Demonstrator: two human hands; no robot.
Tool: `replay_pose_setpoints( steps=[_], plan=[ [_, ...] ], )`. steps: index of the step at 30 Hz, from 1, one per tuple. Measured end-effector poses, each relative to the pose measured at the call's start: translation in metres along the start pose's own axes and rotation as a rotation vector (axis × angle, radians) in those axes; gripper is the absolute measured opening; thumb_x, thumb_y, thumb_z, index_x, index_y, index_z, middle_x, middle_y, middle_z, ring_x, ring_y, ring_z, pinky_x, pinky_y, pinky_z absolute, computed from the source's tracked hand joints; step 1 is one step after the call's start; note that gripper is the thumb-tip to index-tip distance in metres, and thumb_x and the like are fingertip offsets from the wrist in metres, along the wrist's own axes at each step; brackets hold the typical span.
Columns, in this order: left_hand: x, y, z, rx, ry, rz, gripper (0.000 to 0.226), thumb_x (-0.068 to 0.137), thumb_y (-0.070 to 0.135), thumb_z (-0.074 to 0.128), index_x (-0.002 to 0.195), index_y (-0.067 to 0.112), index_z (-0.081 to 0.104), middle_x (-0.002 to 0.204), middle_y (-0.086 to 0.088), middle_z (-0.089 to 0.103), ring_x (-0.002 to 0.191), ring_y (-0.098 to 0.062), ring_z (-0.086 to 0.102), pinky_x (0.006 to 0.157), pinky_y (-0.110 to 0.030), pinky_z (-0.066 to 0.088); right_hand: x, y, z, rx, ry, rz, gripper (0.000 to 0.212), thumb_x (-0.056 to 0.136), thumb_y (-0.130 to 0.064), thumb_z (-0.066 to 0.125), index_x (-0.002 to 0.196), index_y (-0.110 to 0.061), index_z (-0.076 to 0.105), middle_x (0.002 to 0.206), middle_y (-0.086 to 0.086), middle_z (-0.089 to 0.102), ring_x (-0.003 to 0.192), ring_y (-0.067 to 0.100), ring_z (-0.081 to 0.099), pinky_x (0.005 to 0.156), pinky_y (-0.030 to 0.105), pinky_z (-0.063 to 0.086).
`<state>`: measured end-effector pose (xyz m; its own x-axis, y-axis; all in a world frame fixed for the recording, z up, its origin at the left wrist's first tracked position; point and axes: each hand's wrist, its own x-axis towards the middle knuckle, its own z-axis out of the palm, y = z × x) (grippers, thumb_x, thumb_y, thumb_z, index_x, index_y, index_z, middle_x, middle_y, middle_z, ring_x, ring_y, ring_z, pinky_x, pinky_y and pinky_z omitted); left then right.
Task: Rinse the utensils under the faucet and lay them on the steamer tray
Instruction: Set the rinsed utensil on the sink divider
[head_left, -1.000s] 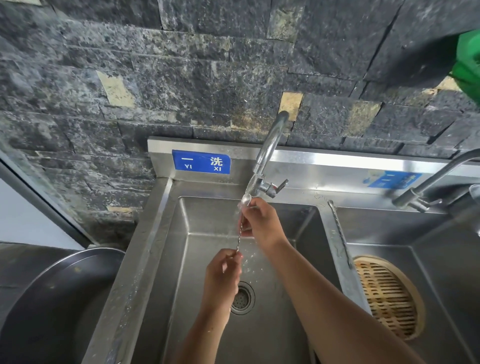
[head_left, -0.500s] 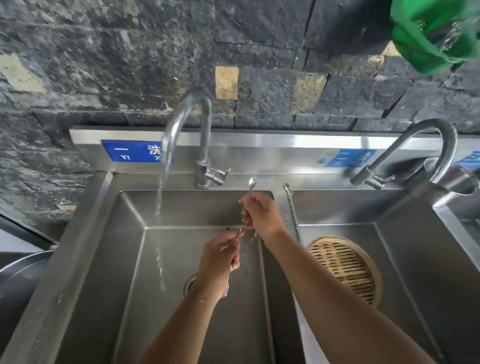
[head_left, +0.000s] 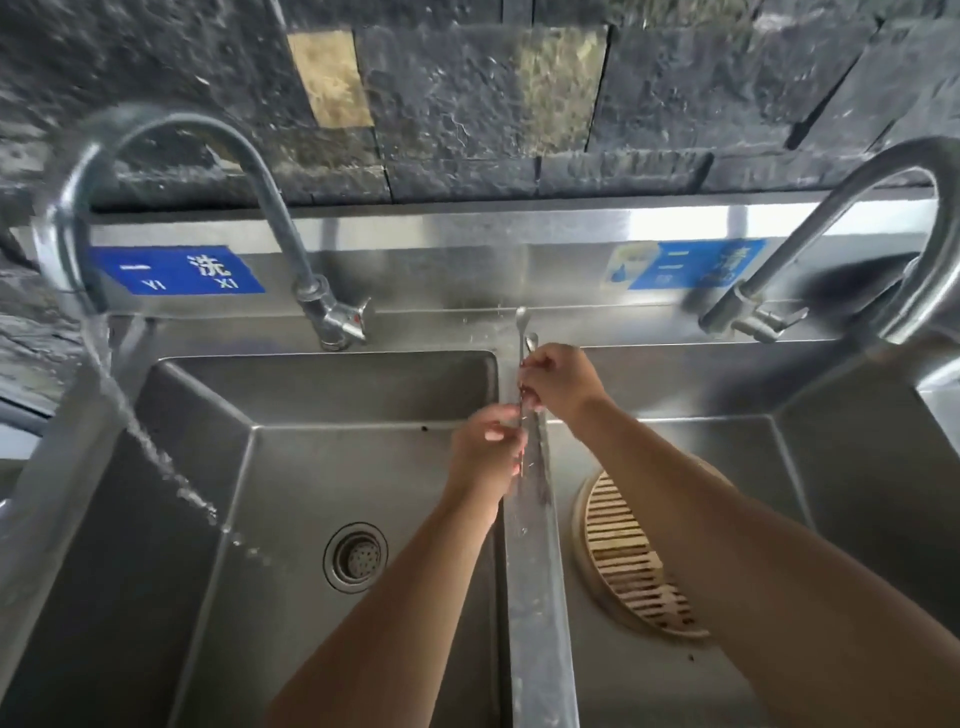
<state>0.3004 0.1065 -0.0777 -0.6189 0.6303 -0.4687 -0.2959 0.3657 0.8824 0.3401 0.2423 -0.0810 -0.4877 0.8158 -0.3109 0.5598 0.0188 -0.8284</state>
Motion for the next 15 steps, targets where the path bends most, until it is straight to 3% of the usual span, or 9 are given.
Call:
replay_pose_setpoints(
  steps=[3, 6, 8, 10, 15],
  plan=[
    [0.014, -0.007, 0.007, 0.141, 0.093, 0.036, 0.017, 0.084, 0.0, 0.063, 0.089, 0.016, 0.066, 0.07, -0.001, 0.064, 0.055, -0.014, 0.058, 0.066, -0.043, 0.059, 0.016, 0.007, -0.001, -0.056, -0.026, 0.022, 0.01, 0.078, -0.007, 0.061, 0.071, -0.008, 0.068, 0.046, -0.002, 0.063, 0.046, 0.016, 0.061, 0.062, 0.039, 0.06],
    [0.025, -0.013, 0.009, 0.279, 0.118, 0.063, 0.017, 0.082, 0.001, 0.063, 0.077, 0.018, 0.062, 0.076, -0.009, 0.068, 0.071, -0.03, 0.067, 0.076, -0.054, 0.059, 0.023, 0.01, 0.005, -0.161, -0.04, 0.008, 0.013, 0.079, -0.012, 0.06, 0.069, -0.009, 0.068, 0.06, 0.006, 0.068, 0.057, 0.023, 0.065, 0.063, 0.035, 0.057],
    [0.03, -0.017, 0.01, 0.377, 0.141, 0.073, 0.015, 0.083, 0.002, 0.06, 0.079, 0.016, 0.062, 0.084, -0.015, 0.071, 0.082, -0.038, 0.069, 0.078, -0.052, 0.058, 0.025, 0.011, 0.011, -0.262, -0.064, -0.01, 0.02, 0.08, -0.012, 0.057, 0.063, -0.003, 0.064, 0.061, 0.011, 0.067, 0.062, 0.029, 0.064, 0.06, 0.033, 0.053],
    [0.034, -0.021, 0.01, 0.474, 0.166, 0.105, 0.012, 0.086, 0.003, 0.058, 0.087, 0.012, 0.066, 0.089, -0.013, 0.072, 0.087, -0.034, 0.069, 0.078, -0.043, 0.057, 0.028, 0.012, 0.016, -0.346, -0.071, -0.021, 0.025, 0.08, -0.01, 0.055, 0.056, -0.005, 0.058, 0.055, 0.009, 0.059, 0.059, 0.027, 0.06, 0.056, 0.03, 0.047],
    [0.039, -0.026, 0.012, 0.657, 0.157, 0.196, 0.015, 0.091, 0.006, 0.055, 0.1, 0.006, 0.068, 0.097, -0.011, 0.072, 0.094, -0.027, 0.066, 0.086, -0.04, 0.052, 0.034, 0.015, 0.021, -0.416, -0.053, -0.019, 0.021, 0.083, -0.01, 0.056, 0.066, 0.001, 0.063, 0.066, 0.013, 0.065, 0.065, 0.029, 0.063, 0.06, 0.033, 0.051]
  ],
)
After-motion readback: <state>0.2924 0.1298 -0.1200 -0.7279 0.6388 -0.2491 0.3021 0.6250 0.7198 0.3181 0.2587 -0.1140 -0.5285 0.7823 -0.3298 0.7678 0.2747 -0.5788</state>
